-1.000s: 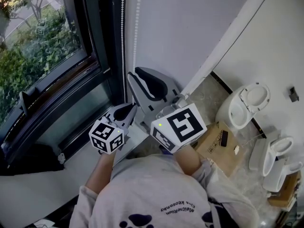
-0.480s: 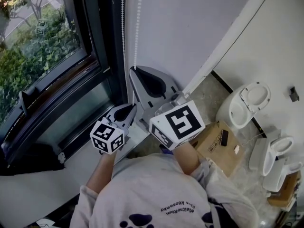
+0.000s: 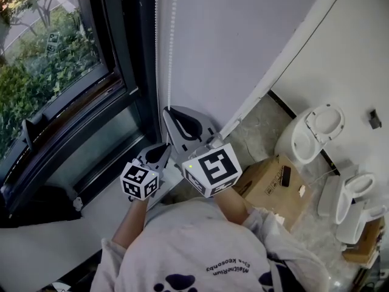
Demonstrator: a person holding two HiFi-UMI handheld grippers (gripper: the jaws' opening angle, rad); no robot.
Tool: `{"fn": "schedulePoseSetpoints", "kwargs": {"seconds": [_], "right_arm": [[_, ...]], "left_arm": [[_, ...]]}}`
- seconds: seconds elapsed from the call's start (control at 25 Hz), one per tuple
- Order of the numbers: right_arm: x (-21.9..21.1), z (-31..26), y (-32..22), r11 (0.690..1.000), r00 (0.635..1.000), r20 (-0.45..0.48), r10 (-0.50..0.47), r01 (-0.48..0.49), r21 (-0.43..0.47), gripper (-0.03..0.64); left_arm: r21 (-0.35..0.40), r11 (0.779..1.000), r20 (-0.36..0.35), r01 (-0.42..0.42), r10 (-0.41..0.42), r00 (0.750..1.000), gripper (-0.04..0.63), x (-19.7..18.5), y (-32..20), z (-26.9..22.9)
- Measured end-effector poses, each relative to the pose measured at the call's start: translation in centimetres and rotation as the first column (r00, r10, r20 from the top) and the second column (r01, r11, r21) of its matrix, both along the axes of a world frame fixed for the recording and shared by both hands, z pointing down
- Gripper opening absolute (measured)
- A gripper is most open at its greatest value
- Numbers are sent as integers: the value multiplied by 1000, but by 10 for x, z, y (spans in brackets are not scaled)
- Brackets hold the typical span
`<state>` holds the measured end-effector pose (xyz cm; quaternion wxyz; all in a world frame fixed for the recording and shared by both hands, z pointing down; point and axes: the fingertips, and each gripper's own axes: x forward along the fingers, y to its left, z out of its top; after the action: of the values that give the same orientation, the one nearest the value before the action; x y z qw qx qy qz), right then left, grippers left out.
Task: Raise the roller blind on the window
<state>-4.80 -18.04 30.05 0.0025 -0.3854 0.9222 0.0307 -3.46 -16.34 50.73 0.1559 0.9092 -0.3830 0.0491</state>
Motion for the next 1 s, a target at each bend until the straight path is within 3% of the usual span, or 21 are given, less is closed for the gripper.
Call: {"fn": "schedulePoseSetpoints", "kwargs": {"seconds": [0.52,0.84,1.0], "right_arm": [[3,54,-1,996,999,-28,18,-20,-89,9],[1,57,1,996,1000,-23,18,-20,-84,9],[3,58,1,996,1000,-20,23,-25,-85,10]], "left_arm": [[-77,997,58,-8,12,998,9,2,13,50],[-60,998,68,12,-8,998,9,-2,12,54],[-44,999,102,-17,22,995,12,0,15,55]]}}
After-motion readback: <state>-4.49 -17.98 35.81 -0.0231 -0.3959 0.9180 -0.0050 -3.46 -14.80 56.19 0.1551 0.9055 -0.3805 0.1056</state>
